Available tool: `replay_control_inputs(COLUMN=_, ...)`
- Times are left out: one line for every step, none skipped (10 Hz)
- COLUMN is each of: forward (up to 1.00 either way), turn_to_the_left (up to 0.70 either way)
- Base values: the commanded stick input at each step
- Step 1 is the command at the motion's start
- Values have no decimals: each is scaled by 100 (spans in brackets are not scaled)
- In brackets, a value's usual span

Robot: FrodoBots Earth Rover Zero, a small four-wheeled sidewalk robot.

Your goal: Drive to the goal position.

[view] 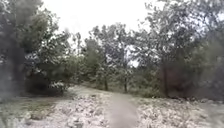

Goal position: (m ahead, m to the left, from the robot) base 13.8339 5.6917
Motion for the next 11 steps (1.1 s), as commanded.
replay_control_inputs(forward=85, turn_to_the_left=22)
replay_control_inputs(forward=85, turn_to_the_left=0)
replay_control_inputs(forward=85, turn_to_the_left=0)
replay_control_inputs(forward=85, turn_to_the_left=0)
replay_control_inputs(forward=85, turn_to_the_left=0)
replay_control_inputs(forward=85, turn_to_the_left=0)
replay_control_inputs(forward=85, turn_to_the_left=0)
replay_control_inputs(forward=85, turn_to_the_left=0)
replay_control_inputs(forward=85, turn_to_the_left=0)
replay_control_inputs(forward=85, turn_to_the_left=0)
replay_control_inputs(forward=85, turn_to_the_left=0)
